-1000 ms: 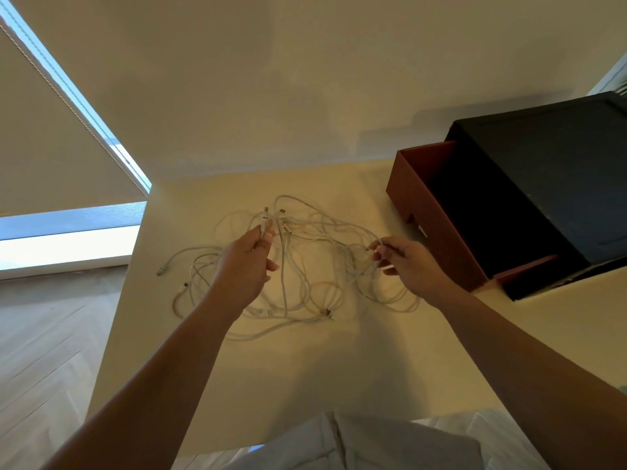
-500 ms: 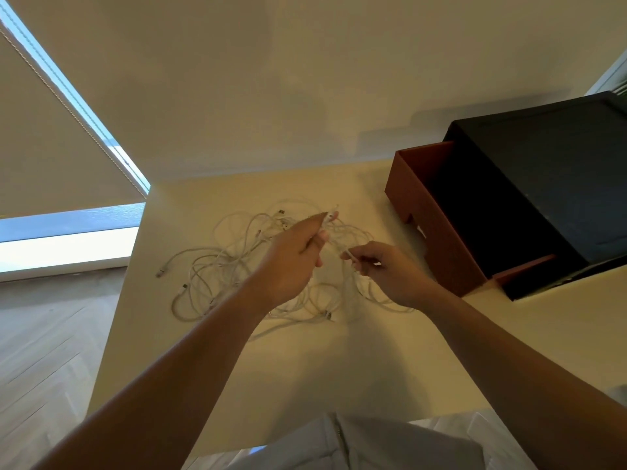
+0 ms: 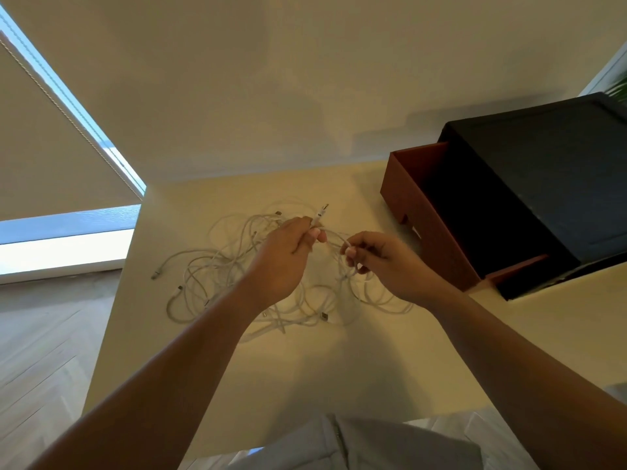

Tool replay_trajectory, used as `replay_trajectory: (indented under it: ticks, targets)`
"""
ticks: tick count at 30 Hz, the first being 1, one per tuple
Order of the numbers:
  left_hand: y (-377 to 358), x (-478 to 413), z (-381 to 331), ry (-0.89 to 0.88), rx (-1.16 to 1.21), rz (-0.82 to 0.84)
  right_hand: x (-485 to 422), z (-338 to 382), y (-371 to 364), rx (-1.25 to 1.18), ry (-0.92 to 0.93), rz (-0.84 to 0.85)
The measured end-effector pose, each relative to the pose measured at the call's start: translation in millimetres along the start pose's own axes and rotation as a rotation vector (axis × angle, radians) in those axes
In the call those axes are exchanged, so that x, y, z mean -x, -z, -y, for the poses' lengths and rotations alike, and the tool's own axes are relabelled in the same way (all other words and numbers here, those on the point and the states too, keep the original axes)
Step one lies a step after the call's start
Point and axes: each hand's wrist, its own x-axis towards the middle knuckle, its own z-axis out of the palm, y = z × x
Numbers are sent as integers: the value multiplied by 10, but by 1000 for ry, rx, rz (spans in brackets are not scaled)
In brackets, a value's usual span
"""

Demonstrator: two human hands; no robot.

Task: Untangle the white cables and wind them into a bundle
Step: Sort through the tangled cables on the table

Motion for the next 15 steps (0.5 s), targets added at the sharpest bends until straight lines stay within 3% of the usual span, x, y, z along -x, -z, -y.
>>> replay_trajectory:
  ticks: [7, 15]
  targets:
    - [153, 17, -79, -18, 105, -165, -8, 11, -107, 42, -80, 96]
    - [273, 80, -87, 83, 162, -163, -61, 92, -36, 89, -33, 32]
